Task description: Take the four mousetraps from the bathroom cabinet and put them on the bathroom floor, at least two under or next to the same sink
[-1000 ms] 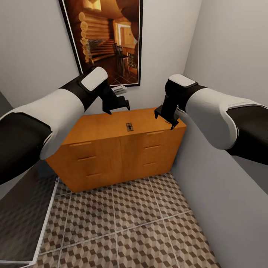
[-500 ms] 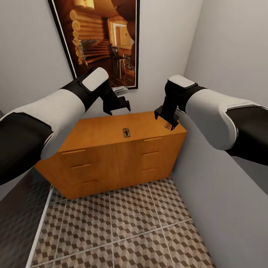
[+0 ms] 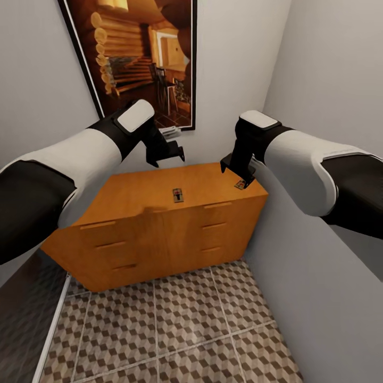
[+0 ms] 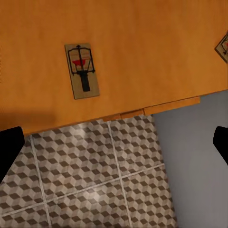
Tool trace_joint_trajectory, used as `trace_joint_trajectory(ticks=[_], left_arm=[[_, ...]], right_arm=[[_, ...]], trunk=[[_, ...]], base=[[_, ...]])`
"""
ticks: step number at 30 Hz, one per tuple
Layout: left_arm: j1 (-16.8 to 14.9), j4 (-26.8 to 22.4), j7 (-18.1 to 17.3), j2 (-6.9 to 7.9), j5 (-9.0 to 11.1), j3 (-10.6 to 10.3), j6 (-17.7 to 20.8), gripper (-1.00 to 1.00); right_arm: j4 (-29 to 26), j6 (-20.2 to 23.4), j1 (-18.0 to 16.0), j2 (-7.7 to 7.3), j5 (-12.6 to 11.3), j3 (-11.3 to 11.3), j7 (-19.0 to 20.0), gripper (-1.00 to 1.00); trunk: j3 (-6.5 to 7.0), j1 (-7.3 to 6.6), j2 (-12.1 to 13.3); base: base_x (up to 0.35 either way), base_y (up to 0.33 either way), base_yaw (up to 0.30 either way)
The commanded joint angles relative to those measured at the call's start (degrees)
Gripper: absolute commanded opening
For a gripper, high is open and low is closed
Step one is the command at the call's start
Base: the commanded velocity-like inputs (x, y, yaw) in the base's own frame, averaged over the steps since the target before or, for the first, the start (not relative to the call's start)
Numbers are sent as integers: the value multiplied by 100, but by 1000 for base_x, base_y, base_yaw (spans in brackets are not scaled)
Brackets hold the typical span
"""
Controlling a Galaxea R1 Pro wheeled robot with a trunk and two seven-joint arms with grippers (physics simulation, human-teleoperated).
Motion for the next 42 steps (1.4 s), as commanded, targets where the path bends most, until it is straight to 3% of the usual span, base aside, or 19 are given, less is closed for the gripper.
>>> trace_joint_trajectory(ticks=[1,12,26,42], left_arm=[[-6,13,44,1,62,-32,9,100],[-6,93,40,2,62,-32,9,100],[-6,125,35,-6,61,-32,9,100],[-6,257,-7,-12,62,-32,16,100]], right_arm=[[12,55,-7,1,-32,46,-5,100],[12,136,11,1,-26,46,36,100],[12,157,156,1,-23,50,74,100],[12,223,322,-53,-16,55,76,100]], trunk=[[-8,2,-7],[-8,2,-7],[-8,2,-7],[-8,2,-7]], base=[[22,-6,0],[27,-6,0],[191,-64,0],[21,-8,0]])
